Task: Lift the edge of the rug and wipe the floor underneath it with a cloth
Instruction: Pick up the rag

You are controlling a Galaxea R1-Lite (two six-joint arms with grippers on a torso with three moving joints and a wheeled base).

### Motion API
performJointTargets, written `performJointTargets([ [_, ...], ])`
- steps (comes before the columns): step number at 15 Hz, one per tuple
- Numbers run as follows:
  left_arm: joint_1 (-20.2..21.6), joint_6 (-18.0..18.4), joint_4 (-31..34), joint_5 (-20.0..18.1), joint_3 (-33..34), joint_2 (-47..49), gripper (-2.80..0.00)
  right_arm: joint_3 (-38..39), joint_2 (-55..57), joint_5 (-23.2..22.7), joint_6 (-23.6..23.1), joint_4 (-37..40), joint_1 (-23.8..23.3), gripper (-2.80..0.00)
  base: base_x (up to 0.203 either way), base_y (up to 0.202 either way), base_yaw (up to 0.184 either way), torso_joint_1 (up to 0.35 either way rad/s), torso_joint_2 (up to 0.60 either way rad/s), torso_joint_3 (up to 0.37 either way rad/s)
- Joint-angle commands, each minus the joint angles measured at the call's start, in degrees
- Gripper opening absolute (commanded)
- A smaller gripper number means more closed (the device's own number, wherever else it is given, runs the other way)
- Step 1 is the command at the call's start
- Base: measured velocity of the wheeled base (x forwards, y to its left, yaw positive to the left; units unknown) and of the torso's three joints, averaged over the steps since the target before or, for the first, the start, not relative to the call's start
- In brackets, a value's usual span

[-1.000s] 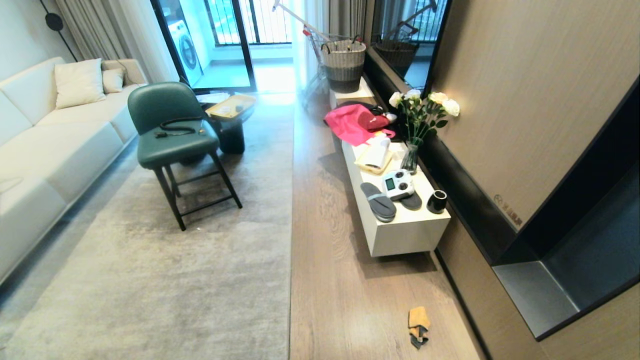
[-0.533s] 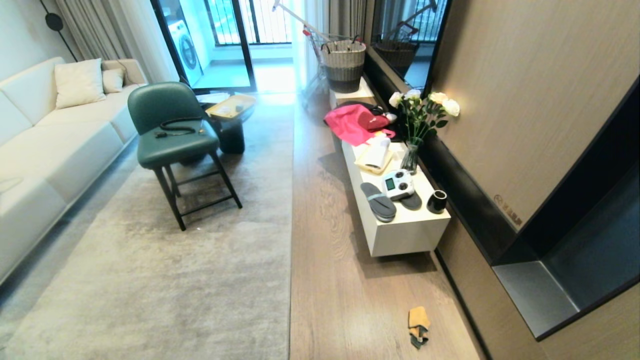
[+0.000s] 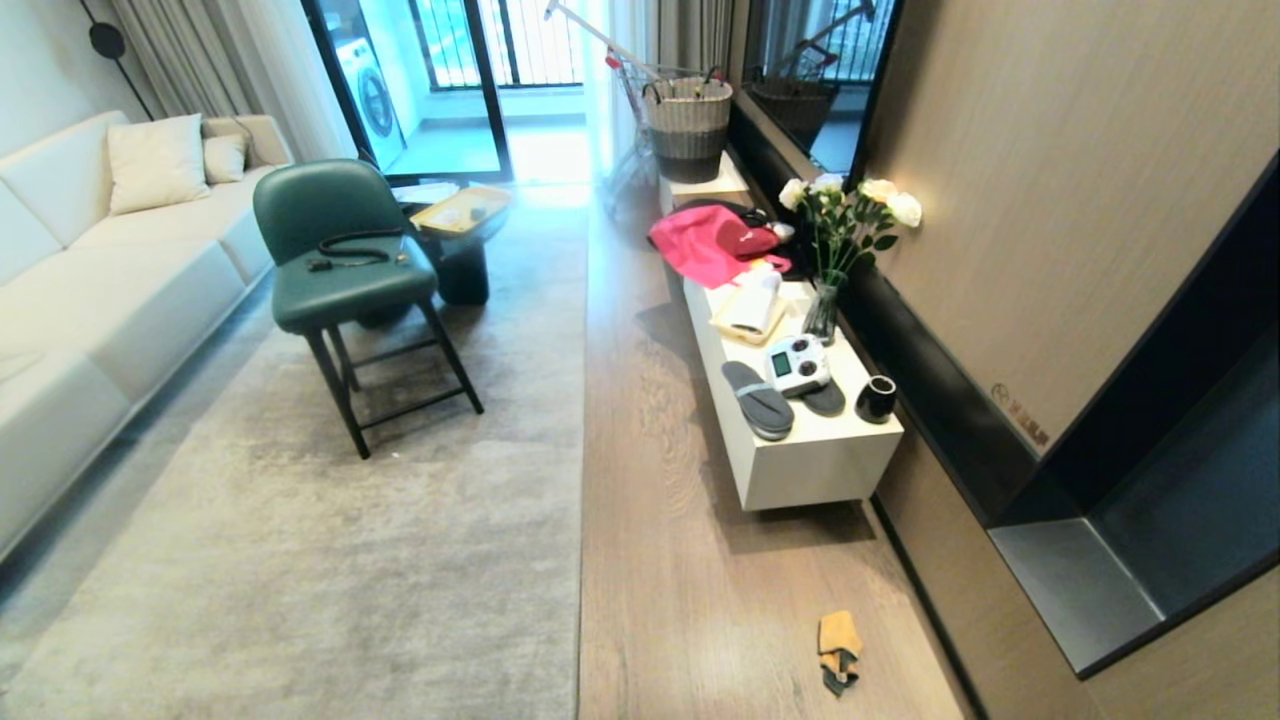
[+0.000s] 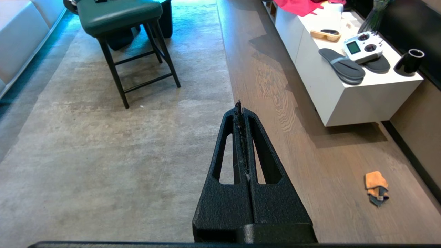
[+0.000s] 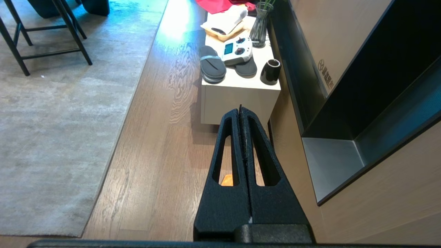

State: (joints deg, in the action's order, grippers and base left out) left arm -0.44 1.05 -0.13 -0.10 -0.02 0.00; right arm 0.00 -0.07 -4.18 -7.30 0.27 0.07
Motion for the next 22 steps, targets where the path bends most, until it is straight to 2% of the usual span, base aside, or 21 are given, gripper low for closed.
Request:
performJointTargets([
  [1, 0.0, 0.0, 0.0, 0.0, 0.0, 0.0, -2.80, 0.0, 0.1, -0.1, -0.1, 0.0, 0.0, -2.80, 0.000, 0.000, 0.000, -0.121, 0.30, 0.172],
  [22, 0.0, 0.0, 0.0, 0.0, 0.0, 0.0, -2.80, 0.0, 0.1, 0.0, 0.4, -0.1, 0.1, -2.80, 0.000, 0.000, 0.000, -0.135, 0.35, 0.206],
])
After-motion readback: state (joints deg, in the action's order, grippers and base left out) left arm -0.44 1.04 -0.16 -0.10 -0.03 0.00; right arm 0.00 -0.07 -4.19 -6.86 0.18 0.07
